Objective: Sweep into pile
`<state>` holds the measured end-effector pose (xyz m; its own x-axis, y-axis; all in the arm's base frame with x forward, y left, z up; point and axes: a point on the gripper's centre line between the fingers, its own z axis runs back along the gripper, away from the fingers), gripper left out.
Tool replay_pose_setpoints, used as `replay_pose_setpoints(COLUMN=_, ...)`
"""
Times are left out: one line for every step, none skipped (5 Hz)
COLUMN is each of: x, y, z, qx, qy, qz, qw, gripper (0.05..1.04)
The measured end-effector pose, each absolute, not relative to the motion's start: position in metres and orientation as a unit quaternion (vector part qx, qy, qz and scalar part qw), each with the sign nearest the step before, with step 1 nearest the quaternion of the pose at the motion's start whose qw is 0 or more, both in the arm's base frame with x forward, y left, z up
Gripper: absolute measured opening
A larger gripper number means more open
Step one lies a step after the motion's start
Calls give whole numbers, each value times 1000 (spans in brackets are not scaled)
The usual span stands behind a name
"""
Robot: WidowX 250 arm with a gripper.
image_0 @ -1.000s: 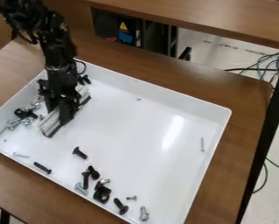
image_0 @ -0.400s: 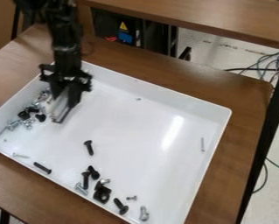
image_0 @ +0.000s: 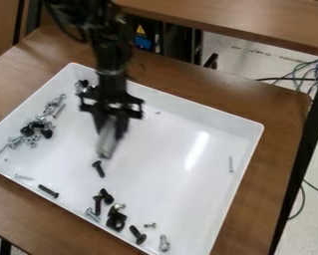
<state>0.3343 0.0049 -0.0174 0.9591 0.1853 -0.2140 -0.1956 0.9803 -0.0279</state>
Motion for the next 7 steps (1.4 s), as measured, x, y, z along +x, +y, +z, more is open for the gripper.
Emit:
replay_pose_setpoints(x=342, y=-29, z=-26, qx=-47, qy=100, qz=89, qw=990, gripper=355)
replay_pose_setpoints(x=345, y=-30, z=-40, qx=-41, qy=93, qz=106, qw=989, gripper=373)
replay_pose_setpoints(x=341, y=-30, z=-44, qx=-46, qy=93, qz=121, qw=987, gripper=445)
replay_pose_setpoints(x=333, y=-25, z=-45, qx=-37, qy=103, qz=114, qw=987, gripper=733)
replay_pose_setpoints(x=330, y=-24, z=-25, qx=-40, qy=90, qz=113, qw=989, gripper=999)
replay_pose_setpoints(x=336, y=-25, z=8, qx=-60, qy=63, qz=125, qw=988, gripper=1012)
replay_pose_setpoints(x=332, y=-10, z=24, qx=-69, qy=57, qz=149, qw=985, gripper=1001)
